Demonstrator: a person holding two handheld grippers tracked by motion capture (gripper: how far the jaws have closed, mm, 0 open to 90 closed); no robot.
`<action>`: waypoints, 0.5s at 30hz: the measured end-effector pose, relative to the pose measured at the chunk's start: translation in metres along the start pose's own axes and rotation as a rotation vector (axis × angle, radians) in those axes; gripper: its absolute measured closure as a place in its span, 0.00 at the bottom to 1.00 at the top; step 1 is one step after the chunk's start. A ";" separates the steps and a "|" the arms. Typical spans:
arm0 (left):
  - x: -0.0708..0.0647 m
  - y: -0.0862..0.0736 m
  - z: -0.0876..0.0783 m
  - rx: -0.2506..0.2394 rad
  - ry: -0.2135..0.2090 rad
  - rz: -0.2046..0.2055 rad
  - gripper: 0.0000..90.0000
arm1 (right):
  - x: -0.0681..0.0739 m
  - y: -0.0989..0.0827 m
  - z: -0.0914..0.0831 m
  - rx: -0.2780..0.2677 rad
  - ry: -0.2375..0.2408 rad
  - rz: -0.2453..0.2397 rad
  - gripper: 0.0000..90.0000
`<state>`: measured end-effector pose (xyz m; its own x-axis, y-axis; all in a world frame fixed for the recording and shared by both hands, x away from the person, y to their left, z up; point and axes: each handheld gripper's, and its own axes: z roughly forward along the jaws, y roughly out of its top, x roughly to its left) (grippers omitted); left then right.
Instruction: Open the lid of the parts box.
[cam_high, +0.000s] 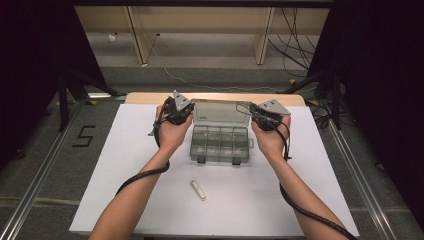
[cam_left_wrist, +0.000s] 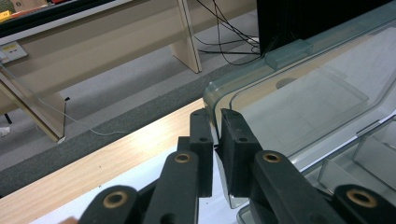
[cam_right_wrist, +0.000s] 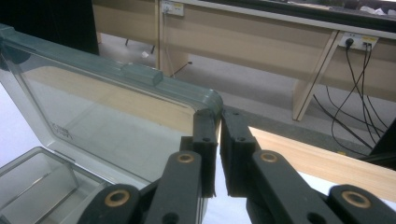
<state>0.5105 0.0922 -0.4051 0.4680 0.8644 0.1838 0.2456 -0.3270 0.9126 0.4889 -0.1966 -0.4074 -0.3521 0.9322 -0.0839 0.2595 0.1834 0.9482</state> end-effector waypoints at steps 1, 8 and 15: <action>0.000 0.000 0.000 0.000 -0.001 0.002 0.92 | -0.001 0.000 0.001 -0.006 -0.001 -0.007 0.95; 0.002 0.001 0.004 0.004 -0.001 -0.005 0.92 | -0.002 0.001 0.004 -0.006 -0.003 0.003 0.95; 0.003 0.001 0.006 0.007 0.002 -0.025 0.92 | -0.003 0.001 0.006 0.001 -0.007 0.009 0.95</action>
<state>0.5171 0.0924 -0.4055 0.4602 0.8731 0.1612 0.2633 -0.3076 0.9144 0.4957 -0.1971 -0.4080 -0.3436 0.9359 -0.0778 0.2638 0.1756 0.9485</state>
